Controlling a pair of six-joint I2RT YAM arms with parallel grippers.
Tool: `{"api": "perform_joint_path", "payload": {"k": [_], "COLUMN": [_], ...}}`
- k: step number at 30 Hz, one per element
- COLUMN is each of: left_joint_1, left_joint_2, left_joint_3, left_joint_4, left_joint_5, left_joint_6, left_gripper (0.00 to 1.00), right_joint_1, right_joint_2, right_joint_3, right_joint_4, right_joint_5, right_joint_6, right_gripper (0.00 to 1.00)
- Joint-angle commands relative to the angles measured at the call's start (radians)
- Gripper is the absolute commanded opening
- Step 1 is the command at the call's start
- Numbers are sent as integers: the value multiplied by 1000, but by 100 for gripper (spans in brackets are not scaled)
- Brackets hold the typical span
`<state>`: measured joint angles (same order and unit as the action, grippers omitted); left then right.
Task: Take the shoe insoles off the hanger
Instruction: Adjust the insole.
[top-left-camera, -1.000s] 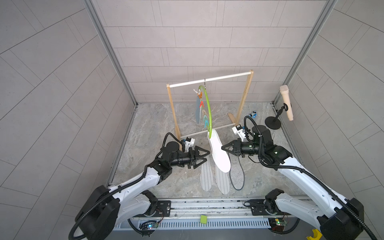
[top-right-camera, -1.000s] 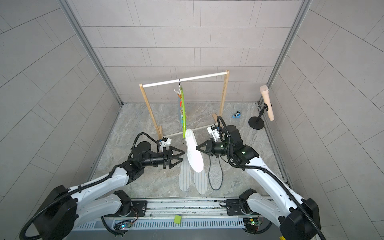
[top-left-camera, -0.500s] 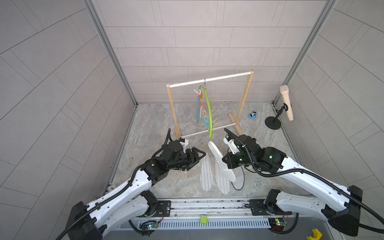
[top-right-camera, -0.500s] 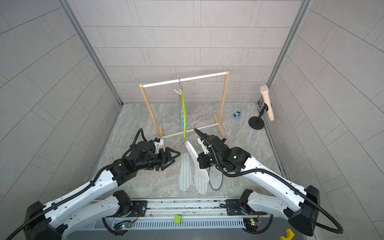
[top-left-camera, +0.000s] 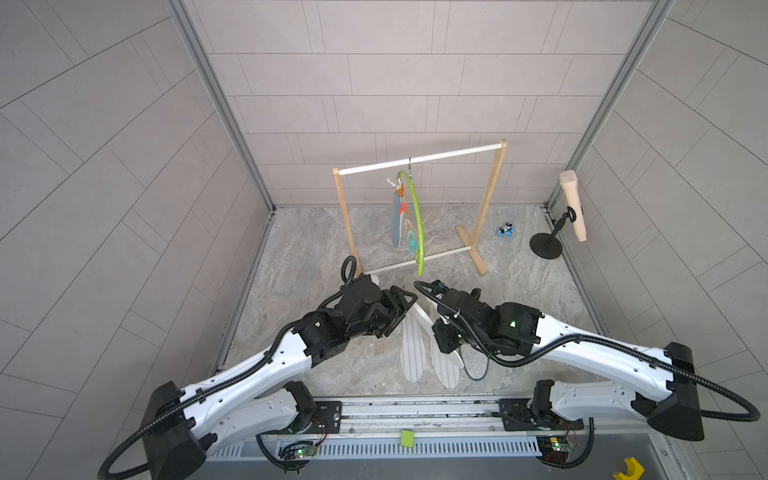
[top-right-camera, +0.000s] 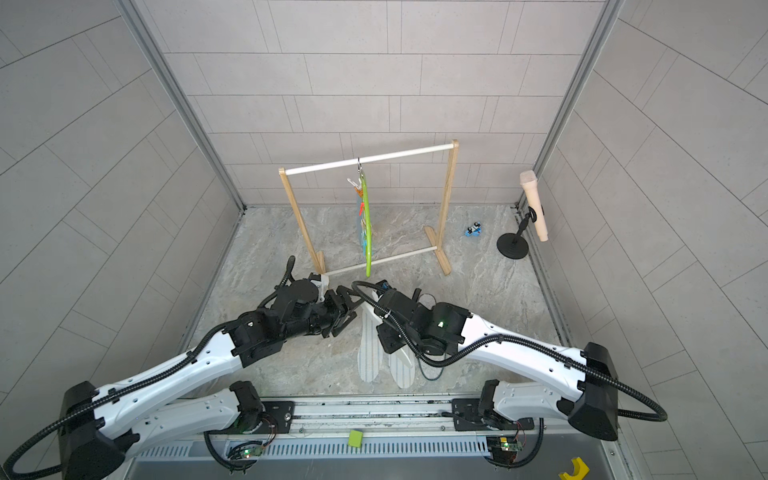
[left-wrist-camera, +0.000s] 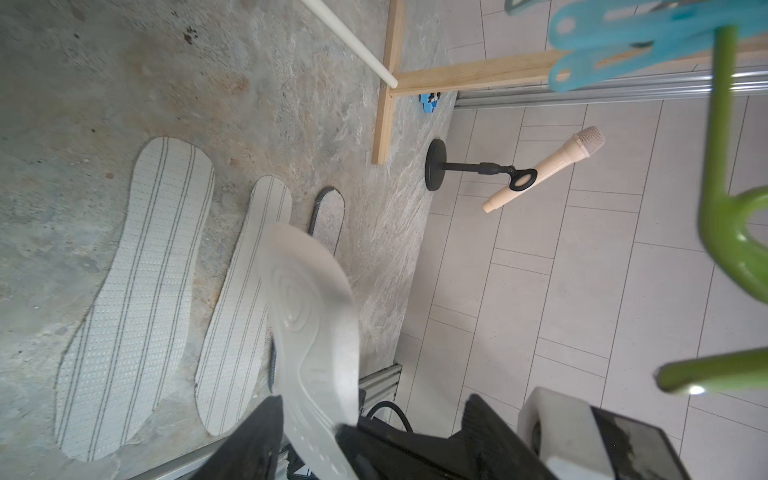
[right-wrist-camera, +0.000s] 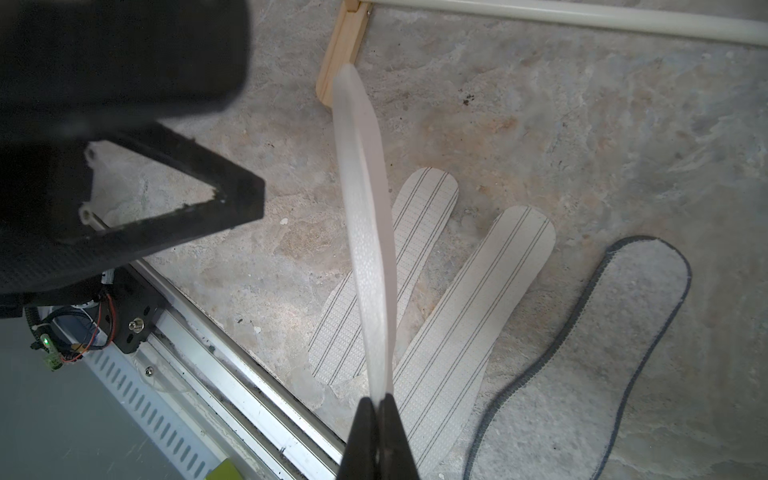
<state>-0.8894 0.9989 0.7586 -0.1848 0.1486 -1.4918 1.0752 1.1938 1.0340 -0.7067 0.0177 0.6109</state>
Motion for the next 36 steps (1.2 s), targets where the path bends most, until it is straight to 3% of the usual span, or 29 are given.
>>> {"api": "perform_joint_path", "payload": {"k": [1,8,17,20,27,29,36], "left_joint_1": [-10,-11,-9,-10,-10,-10,-10], "left_joint_2": [9,-28,-57,-68,-138,-158,-162], "left_joint_3": [7,-66,-143,-150,-193,-209,-227], "left_joint_4": [17,14,102,97,84,93,132], "left_joint_5": [-17,-35,-51,-44,-65,-72,-60], "left_joint_6": [-48,-104,-166,-165,-180,-195,-197], "left_gripper": [72,71,69,62,29,26,0], "right_joint_1": [29,66,180,196,197,196,195], "right_joint_2": [-7,23,182,201,174,162,129], "right_joint_3": [20,76,211,231,233,238,258], "right_joint_4": [1,-43,-120,-115,-89,-93,-102], "right_joint_5": [58,96,165,175,176,170,142], "right_joint_6": [15,-13,-78,-75,-67,-66,-96], "right_gripper": [0,0,0,0,0,0,1]}}
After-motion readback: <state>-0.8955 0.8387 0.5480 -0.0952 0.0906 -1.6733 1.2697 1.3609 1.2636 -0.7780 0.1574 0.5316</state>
